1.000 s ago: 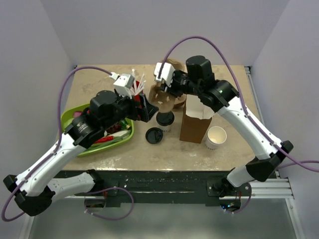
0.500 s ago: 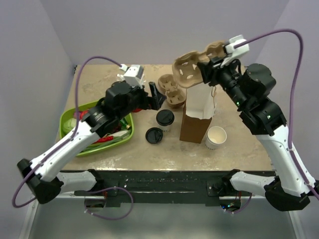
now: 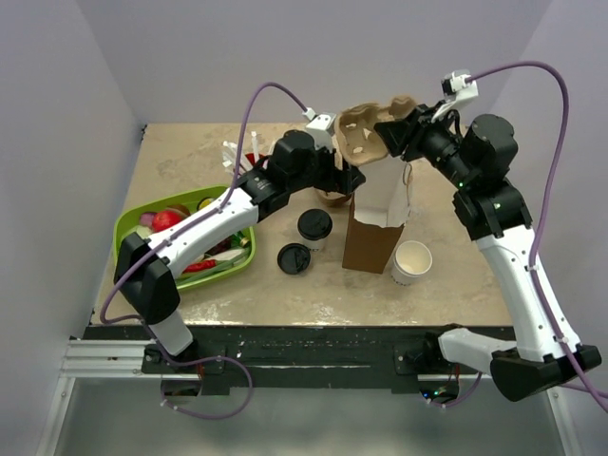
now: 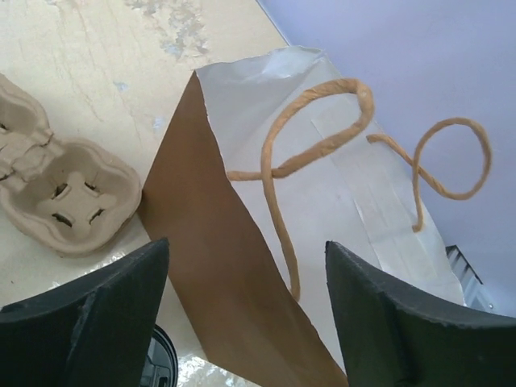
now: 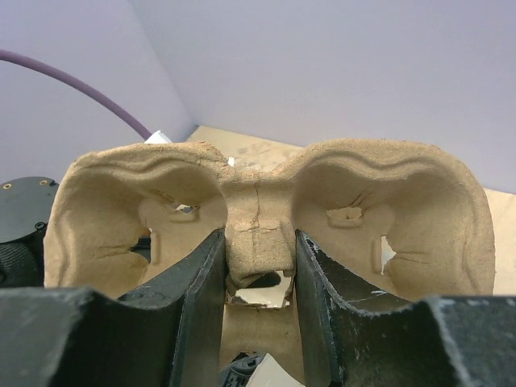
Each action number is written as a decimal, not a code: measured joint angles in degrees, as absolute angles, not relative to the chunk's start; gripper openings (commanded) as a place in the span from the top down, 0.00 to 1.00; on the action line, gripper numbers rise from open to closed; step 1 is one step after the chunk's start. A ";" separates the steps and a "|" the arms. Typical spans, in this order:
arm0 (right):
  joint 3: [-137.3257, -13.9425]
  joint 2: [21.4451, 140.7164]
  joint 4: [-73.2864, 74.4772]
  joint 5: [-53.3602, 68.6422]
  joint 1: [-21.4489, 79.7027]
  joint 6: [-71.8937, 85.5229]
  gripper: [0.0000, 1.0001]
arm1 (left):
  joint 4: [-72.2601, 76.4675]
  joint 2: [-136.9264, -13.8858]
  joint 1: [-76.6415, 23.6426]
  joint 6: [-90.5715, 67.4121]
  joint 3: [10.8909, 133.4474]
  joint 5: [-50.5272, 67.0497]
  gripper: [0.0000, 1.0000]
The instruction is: Pack the takeout coffee
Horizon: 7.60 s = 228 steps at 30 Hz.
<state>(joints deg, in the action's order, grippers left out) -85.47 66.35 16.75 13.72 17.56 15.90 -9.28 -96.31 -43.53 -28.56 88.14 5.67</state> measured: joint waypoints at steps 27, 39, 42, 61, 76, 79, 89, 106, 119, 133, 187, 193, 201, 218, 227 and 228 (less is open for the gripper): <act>-72.95 68.36 0.78 48.73 8.58 20.80 0.67 | -4.89 -97.84 -41.19 -29.54 86.87 6.22 0.91; -71.77 69.76 5.67 46.89 8.56 17.30 0.68 | -5.69 -97.10 -41.19 -29.45 86.43 8.54 0.93; -70.08 67.96 8.14 45.25 8.56 16.14 0.68 | -6.35 -96.92 -41.19 -29.47 86.48 8.64 0.93; -69.19 64.97 26.06 36.88 9.26 -9.23 0.72 | -7.35 -96.31 -41.19 -28.86 86.48 14.52 0.94; -69.52 67.18 28.80 29.98 13.17 -16.29 0.71 | -8.08 -96.31 -41.19 -27.83 86.80 18.24 0.96; -70.39 67.83 28.71 29.54 13.17 -13.98 0.72 | -8.23 -96.31 -41.19 -27.83 86.80 18.24 0.97; -71.37 68.97 28.25 28.42 13.17 -3.25 0.72 | -8.60 -96.33 -40.88 -27.83 87.00 18.13 0.98; -68.18 65.47 28.25 24.47 13.72 -8.86 0.69 | -10.00 -96.55 -40.88 -27.81 88.31 18.26 0.99; -67.02 66.54 29.45 22.00 19.77 -18.50 0.66 | -12.53 -97.51 -40.88 -27.29 90.06 18.98 0.99; -67.05 66.96 33.65 25.58 20.25 -25.87 0.66 | -12.93 -98.59 -40.88 -27.38 91.18 19.55 1.00; -70.91 62.67 35.09 17.82 20.73 -5.93 0.23 | -12.93 -98.43 -40.62 -27.38 90.41 16.80 1.00; -73.76 61.82 33.74 17.43 20.73 -1.06 0.21 | -12.95 -98.02 -40.62 -27.40 90.19 15.81 1.00; -77.65 61.84 32.64 17.19 20.73 2.46 0.04 | -12.95 -97.76 -40.62 -27.42 90.08 15.18 1.00; -79.59 60.64 32.05 27.18 21.08 1.80 0.02 | -12.99 -97.73 -40.64 -27.97 90.08 13.87 1.00; -78.74 62.89 33.45 26.30 23.31 1.87 0.02 | -13.43 -97.73 -40.64 -28.88 90.08 12.75 1.00; -78.43 63.42 33.91 25.23 23.33 1.91 0.02 | -13.47 -97.73 -40.64 -28.95 90.08 12.64 1.00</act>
<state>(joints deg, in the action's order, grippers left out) -78.43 63.42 33.91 25.23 23.33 1.91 -13.47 -97.73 -40.64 -28.95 90.08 12.64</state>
